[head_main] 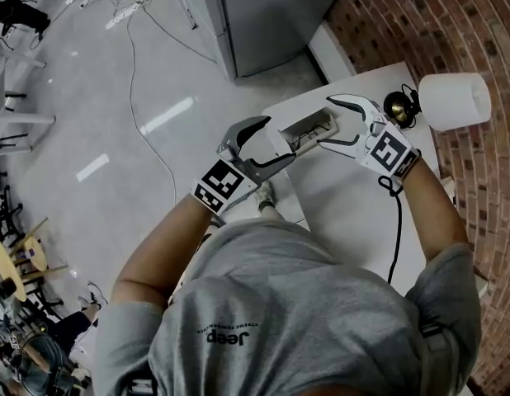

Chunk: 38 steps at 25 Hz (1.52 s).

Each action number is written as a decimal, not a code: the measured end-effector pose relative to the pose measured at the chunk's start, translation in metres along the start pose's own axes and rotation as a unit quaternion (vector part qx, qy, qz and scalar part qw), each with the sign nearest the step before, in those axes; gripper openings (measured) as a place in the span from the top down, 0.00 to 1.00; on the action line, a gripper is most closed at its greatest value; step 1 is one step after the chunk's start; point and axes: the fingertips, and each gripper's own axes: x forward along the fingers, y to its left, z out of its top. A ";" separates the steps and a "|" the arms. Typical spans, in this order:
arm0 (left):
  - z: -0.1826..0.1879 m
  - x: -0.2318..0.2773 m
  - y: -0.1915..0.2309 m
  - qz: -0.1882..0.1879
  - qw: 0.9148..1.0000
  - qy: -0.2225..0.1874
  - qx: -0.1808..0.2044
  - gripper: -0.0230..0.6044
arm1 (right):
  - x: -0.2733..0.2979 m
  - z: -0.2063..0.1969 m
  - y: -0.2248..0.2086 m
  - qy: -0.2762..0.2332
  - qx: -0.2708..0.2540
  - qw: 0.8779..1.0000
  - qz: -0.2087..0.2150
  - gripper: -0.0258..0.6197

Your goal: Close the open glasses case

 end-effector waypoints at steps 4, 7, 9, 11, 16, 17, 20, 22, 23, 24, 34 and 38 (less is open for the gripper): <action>-0.032 0.036 -0.008 0.001 1.000 0.029 -0.003 0.33 | 0.015 -0.038 0.007 0.027 -0.028 0.998 0.043 0.35; -0.055 0.059 -0.007 0.008 0.999 0.049 -0.001 0.30 | 0.028 -0.065 0.010 0.052 -0.054 0.995 0.066 0.32; -0.071 0.072 -0.005 0.015 0.998 0.065 0.001 0.28 | 0.036 -0.082 0.010 0.064 -0.068 0.992 0.080 0.31; -0.086 0.083 -0.002 0.024 0.996 0.083 0.008 0.27 | 0.044 -0.096 0.010 0.073 -0.081 0.990 0.090 0.29; -0.108 0.099 0.010 0.053 0.992 0.113 0.033 0.25 | 0.061 -0.124 0.006 0.091 -0.113 0.984 0.107 0.26; -0.112 0.101 0.011 0.058 0.991 0.119 0.038 0.25 | 0.064 -0.129 0.006 0.095 -0.119 0.982 0.109 0.25; -0.123 0.107 0.013 0.065 0.987 0.134 0.060 0.25 | 0.073 -0.142 0.004 0.101 -0.129 0.980 0.111 0.25; -0.129 0.112 0.013 0.065 0.985 0.142 0.070 0.24 | 0.077 -0.147 0.003 0.103 -0.134 0.979 0.113 0.24; -0.133 0.114 0.013 0.066 0.984 0.146 0.072 0.23 | 0.079 -0.149 0.003 0.104 -0.136 0.979 0.114 0.24; -0.136 0.116 0.014 0.067 0.984 0.150 0.073 0.23 | 0.082 -0.152 0.003 0.107 -0.140 0.978 0.115 0.24; -0.162 0.127 0.017 0.047 0.982 0.171 0.059 0.25 | 0.088 -0.165 0.008 0.101 -0.136 0.975 0.142 0.28; -0.161 0.127 0.012 0.033 0.982 0.175 0.065 0.31 | 0.087 -0.164 0.009 0.097 -0.133 0.976 0.144 0.30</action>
